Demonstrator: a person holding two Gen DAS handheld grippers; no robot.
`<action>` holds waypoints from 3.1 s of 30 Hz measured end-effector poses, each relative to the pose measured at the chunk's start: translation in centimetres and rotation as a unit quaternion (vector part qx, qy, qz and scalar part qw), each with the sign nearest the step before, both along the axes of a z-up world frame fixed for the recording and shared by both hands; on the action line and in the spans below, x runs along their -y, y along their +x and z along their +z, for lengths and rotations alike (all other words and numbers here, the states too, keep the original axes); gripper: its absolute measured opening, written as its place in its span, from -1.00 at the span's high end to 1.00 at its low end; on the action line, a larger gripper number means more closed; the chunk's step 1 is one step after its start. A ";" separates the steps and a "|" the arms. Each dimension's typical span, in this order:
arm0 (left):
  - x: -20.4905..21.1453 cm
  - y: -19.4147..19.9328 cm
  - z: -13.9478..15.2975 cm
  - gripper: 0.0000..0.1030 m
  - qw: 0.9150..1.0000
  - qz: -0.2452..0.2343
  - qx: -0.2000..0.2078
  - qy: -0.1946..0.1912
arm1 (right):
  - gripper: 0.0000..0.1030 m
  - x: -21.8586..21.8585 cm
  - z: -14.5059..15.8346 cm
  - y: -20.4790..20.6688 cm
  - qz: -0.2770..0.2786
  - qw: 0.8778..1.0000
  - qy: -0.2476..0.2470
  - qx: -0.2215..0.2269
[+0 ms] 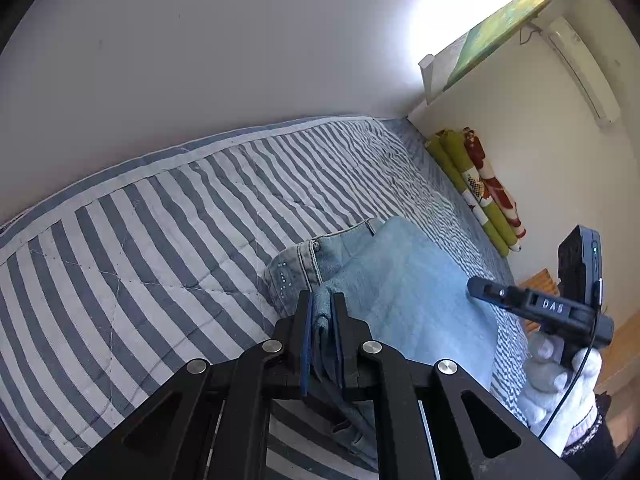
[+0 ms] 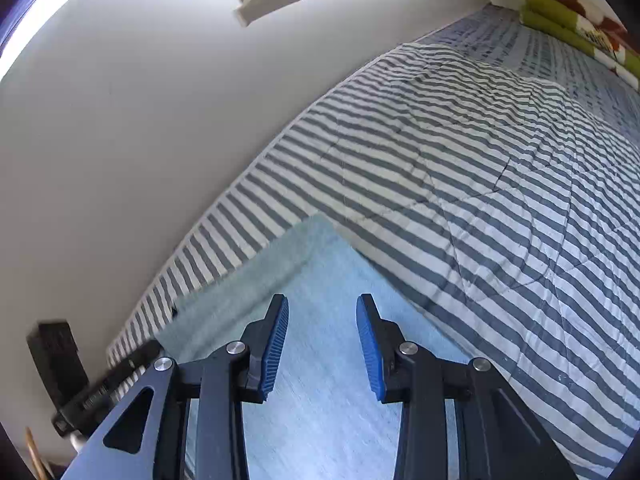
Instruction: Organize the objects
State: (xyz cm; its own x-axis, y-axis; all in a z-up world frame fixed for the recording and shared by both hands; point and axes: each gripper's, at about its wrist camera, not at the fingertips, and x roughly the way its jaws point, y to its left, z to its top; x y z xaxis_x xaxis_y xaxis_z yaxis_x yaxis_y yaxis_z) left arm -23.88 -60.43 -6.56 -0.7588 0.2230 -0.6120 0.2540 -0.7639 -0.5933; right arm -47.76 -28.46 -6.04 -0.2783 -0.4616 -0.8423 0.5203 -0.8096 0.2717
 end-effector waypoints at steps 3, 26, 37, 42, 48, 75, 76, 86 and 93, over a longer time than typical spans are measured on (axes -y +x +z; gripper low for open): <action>-0.2 -0.2 -0.1 0.83 1.000 0.003 0.005 -0.011 | 0.37 0.7 -1.8 0.8 0.018 0.999 0.040 -0.013; -8.0 3.2 -1.1 -0.62 0.991 0.059 0.116 0.043 | -0.07 -6.1 1.8 -0.8 0.063 0.996 0.040 -0.056; -9.8 0.0 -3.3 -0.61 0.986 0.089 0.129 0.051 | -0.21 -0.9 -2.6 -3.0 0.171 0.983 0.064 -0.021; -10.0 -0.6 -3.2 -0.51 0.990 0.069 0.121 0.026 | -0.34 0.2 -5.1 -4.5 0.189 0.981 0.048 0.015; -10.8 -2.1 -3.3 -0.04 0.992 0.055 0.113 0.028 | -0.07 -0.5 -6.5 -5.6 0.200 0.976 -0.027 0.087; -21.8 3.8 9.9 0.55 0.990 -0.125 -0.033 0.064 | 0.72 -16.1 8.4 13.6 0.033 0.996 -0.086 -0.014; -23.5 4.4 10.3 0.55 0.987 -0.143 -0.036 0.067 | 0.72 -17.8 8.9 14.7 0.018 0.996 -0.084 -0.013; -42.6 6.7 10.5 0.55 0.934 -0.347 0.017 0.078 | 0.72 -36.5 9.0 27.1 -0.190 0.979 -0.076 0.003; -51.4 9.5 5.5 0.14 0.899 -0.427 0.096 -0.024 | 0.69 -44.9 2.8 33.7 -0.284 0.957 -0.040 0.040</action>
State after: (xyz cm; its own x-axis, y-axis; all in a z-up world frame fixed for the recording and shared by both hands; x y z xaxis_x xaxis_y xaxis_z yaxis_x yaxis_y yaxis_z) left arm -14.43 -9.07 -1.02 -0.2023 0.6444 -0.7375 -0.3435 -0.7519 -0.5628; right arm -14.03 16.40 -3.28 -0.4404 -0.3186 -0.8394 -0.0223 -0.9308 0.3650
